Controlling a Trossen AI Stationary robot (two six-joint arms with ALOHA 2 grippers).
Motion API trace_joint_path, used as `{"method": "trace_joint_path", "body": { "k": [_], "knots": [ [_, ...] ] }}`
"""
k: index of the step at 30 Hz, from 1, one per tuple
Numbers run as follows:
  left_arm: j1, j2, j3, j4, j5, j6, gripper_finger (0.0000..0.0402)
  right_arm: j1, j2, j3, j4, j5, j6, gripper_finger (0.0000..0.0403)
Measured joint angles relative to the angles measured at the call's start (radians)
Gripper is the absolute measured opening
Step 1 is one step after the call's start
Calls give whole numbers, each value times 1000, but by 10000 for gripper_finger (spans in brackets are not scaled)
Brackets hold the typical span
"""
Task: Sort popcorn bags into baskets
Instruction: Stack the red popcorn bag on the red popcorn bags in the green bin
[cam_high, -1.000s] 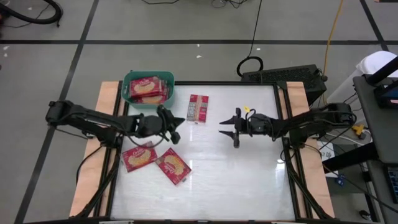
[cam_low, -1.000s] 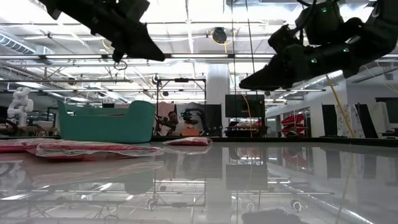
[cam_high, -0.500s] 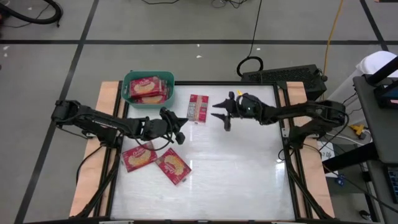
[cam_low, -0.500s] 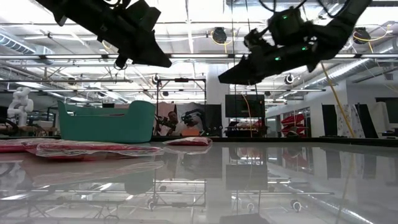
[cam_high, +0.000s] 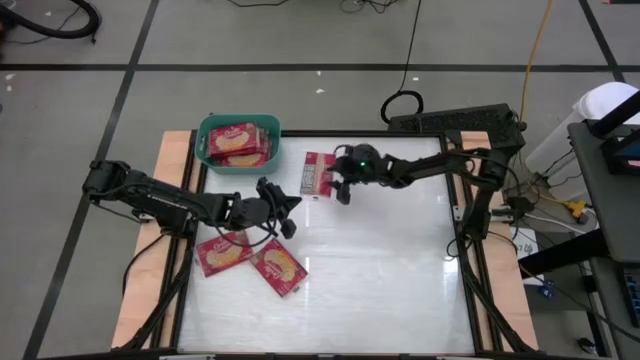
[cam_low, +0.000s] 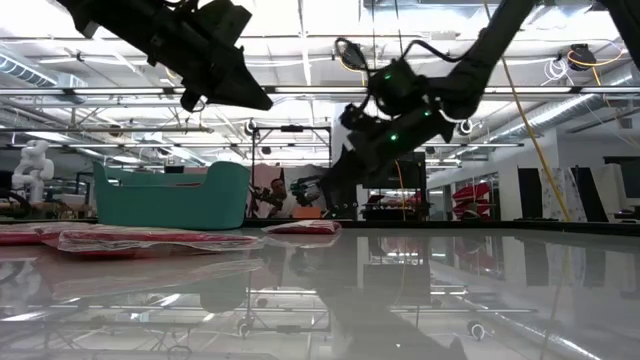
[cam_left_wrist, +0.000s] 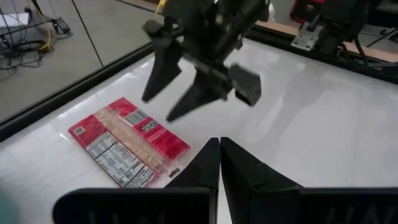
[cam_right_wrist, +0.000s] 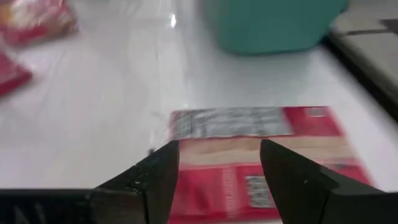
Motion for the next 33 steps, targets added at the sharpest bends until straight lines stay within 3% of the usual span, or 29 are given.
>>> {"method": "trace_joint_path", "body": {
  "k": [8,13,23,28,33],
  "knots": [
    [-27,0,0,-47,0,0,19,106,20,28,-89,5,-116,220],
    [-33,0,0,-45,0,3,19,112,48,29,-80,80,-131,220],
    [-47,0,0,-51,1,10,19,113,149,28,5,113,-130,215],
    [-54,0,0,-61,1,10,19,113,162,30,-11,158,-105,172],
    [-69,0,0,-62,1,-3,19,124,162,30,-41,165,-66,83]
  ]
}}
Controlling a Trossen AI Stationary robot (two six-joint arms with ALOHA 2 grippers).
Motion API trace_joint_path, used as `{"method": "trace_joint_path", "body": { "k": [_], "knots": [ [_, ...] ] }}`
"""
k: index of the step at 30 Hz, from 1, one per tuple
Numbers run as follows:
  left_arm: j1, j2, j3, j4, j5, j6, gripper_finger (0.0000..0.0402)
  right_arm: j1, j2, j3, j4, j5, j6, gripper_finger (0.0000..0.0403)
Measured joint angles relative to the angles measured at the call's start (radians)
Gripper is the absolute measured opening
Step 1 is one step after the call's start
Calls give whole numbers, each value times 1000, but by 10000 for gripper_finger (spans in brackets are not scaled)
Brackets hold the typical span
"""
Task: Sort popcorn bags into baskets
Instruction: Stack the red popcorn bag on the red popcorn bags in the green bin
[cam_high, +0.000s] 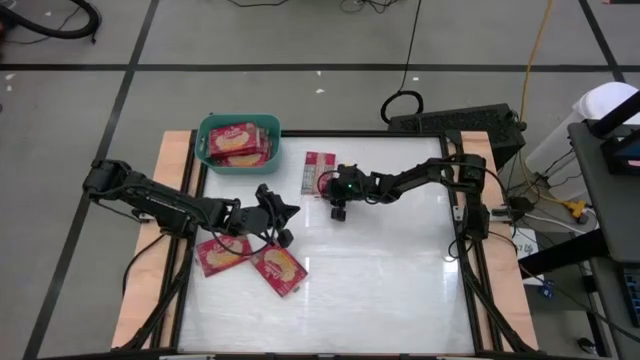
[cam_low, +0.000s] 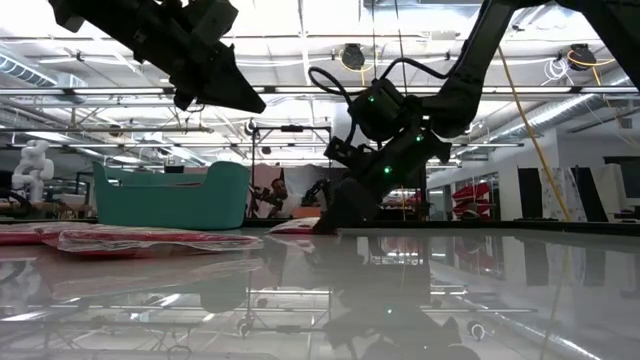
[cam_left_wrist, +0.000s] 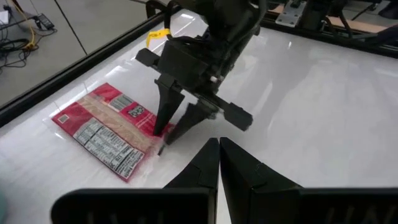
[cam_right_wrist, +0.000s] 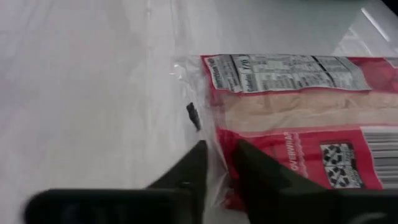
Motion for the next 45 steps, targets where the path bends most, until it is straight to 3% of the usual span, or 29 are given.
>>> {"method": "trace_joint_path", "body": {
  "k": [3,5,11,16,21,25,31,35,40,45],
  "knots": [
    [-16,0,0,0,0,-2,19,13,0,0,-7,4,31,25],
    [-25,0,0,0,0,-6,19,29,-1,0,-9,10,45,8],
    [-36,0,0,0,-10,-5,19,94,-46,-3,-47,-9,90,3],
    [-38,70,0,40,-37,58,28,164,-100,-4,-82,-9,123,1],
    [-25,203,-1,197,-39,169,83,217,-116,-4,-94,-3,156,1],
    [-11,299,0,340,16,241,141,239,-124,-4,-100,-4,196,1],
    [-9,349,0,330,86,272,214,236,-214,-3,-193,-2,221,0],
    [12,355,0,318,60,276,241,229,-282,-3,-234,-1,216,0],
    [55,378,-1,310,-47,277,233,229,-340,-3,-236,-10,217,0],
    [57,394,-1,349,-55,336,138,231,-363,-3,-246,-63,223,0]
  ]
}}
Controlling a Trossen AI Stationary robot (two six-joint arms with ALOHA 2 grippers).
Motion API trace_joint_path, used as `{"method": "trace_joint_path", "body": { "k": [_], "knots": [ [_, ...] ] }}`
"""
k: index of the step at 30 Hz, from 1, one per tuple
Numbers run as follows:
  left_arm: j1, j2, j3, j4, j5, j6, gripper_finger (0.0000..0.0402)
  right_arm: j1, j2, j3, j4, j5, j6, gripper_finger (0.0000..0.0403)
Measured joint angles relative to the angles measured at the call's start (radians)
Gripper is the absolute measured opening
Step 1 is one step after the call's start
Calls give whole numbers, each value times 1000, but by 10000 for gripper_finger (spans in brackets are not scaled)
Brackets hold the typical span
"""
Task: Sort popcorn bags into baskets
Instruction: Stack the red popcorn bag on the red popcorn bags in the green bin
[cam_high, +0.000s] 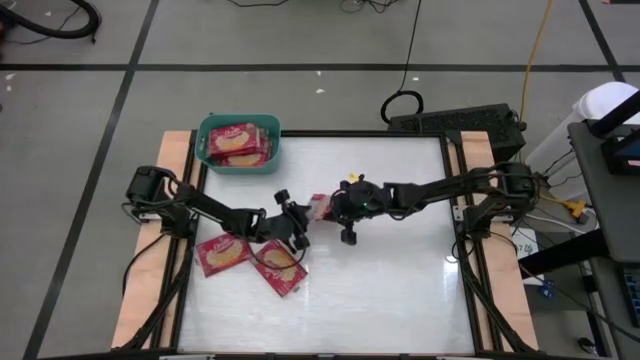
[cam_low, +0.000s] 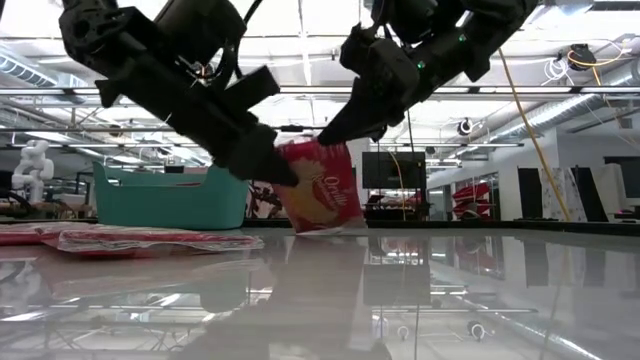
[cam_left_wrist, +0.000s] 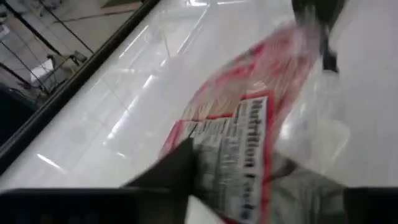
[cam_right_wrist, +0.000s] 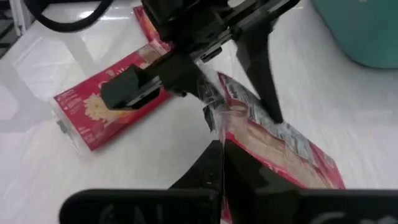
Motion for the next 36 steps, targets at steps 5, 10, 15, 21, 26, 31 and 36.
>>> {"method": "trace_joint_path", "body": {
  "k": [5,10,15,21,26,31,36],
  "knots": [
    [1,1,-1,90,0,37,22,0,-22,1,-10,6,0,1],
    [1,-11,1,117,4,3,37,5,-100,1,-42,50,-25,26],
    [1,-44,1,124,4,-47,30,22,-193,1,-151,164,-59,80],
    [-8,-139,0,118,50,-96,20,53,-269,1,-308,273,-19,138],
    [-50,-213,0,92,55,-96,28,82,-325,-7,-403,347,9,164],
    [-66,-309,-7,68,51,-119,19,96,-401,-138,-298,349,48,173],
    [-62,-404,-45,71,24,-140,26,99,-437,-294,-32,350,76,174]
  ]
}}
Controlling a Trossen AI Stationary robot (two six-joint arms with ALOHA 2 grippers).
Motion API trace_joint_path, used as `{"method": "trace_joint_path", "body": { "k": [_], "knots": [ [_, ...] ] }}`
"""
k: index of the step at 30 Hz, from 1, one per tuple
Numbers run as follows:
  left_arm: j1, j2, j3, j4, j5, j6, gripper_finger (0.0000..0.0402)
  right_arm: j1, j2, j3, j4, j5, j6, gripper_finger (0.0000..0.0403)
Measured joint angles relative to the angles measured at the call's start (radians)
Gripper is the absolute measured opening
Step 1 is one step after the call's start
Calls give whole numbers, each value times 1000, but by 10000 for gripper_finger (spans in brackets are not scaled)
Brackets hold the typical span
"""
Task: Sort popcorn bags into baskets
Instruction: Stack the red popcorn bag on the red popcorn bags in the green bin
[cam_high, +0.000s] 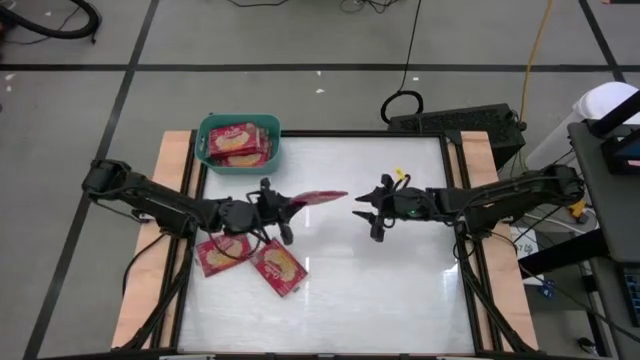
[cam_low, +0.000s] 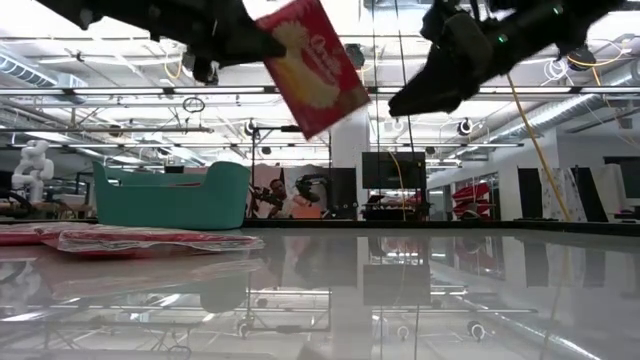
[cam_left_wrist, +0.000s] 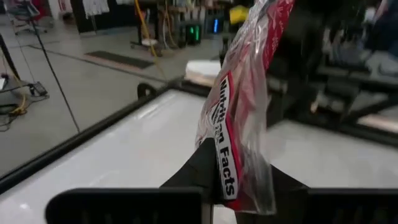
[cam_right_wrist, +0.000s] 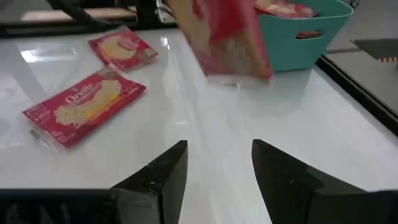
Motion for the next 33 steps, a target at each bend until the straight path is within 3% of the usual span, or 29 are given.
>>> {"method": "trace_joint_path", "body": {
  "k": [3,7,12,15,20,26,30,33],
  "knots": [
    [7,-73,-48,-1,-7,-11,29,0,15,-69,192,0,-5,174],
    [14,-155,-139,135,-11,-16,20,-5,69,-127,456,-3,-39,174],
    [13,-202,-293,418,14,-14,25,-27,181,-109,687,-17,-81,175],
    [13,-202,-371,590,45,-18,30,-61,263,-61,769,-94,-83,183],
    [7,-196,-433,727,90,-4,22,-121,358,40,786,-177,-78,215],
    [12,-196,-444,746,112,13,25,-153,455,189,799,-301,-76,248],
    [13,-197,-443,759,116,45,31,-153,507,250,823,-354,-122,247],
    [12,-200,-443,783,155,89,25,-157,510,269,819,-374,-134,221]
  ]
}}
